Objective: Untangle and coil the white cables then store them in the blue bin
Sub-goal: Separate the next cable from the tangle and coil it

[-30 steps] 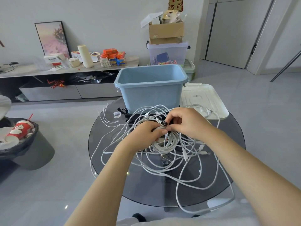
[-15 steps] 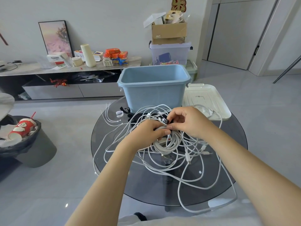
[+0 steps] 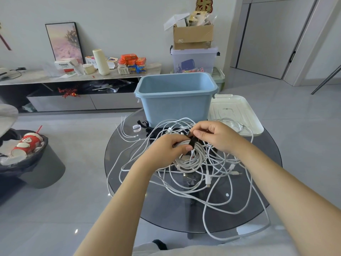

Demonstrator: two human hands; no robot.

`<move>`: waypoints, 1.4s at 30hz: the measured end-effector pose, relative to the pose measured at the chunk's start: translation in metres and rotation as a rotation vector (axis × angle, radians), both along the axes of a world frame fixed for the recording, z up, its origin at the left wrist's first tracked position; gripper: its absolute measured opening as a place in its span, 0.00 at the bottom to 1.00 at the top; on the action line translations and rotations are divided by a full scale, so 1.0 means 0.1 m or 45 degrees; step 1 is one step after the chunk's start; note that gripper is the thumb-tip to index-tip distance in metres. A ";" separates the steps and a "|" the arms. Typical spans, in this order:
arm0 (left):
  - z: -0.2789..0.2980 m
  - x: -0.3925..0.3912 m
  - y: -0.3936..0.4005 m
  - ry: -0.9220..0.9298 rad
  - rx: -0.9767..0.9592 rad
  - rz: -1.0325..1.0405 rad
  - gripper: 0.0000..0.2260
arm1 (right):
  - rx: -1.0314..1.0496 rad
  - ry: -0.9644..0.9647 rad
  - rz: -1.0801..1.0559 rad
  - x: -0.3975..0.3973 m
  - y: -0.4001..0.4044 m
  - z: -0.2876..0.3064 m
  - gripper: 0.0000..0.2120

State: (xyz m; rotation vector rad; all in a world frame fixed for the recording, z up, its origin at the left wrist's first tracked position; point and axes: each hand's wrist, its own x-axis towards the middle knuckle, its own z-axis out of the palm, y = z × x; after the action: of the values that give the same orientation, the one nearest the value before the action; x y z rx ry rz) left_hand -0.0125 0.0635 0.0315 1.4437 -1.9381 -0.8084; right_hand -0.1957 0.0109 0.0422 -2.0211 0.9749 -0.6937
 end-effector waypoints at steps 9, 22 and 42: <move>0.04 -0.02 0.02 0.214 -0.079 0.074 0.08 | 0.543 -0.507 -0.006 0.02 -0.03 -0.09 0.05; 0.04 -0.10 0.02 0.094 -0.310 0.169 0.11 | 0.963 -0.920 -0.145 0.17 0.02 -0.07 0.05; 0.06 -0.18 0.03 0.138 -0.500 0.330 0.11 | 0.886 -0.982 -0.173 0.18 0.00 -0.04 0.11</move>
State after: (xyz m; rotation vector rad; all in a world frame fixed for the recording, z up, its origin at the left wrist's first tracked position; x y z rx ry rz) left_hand -0.0303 0.0661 0.0378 1.3405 -1.6687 -0.3548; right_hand -0.1778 0.0105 0.0380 -0.9585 0.7321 -0.9414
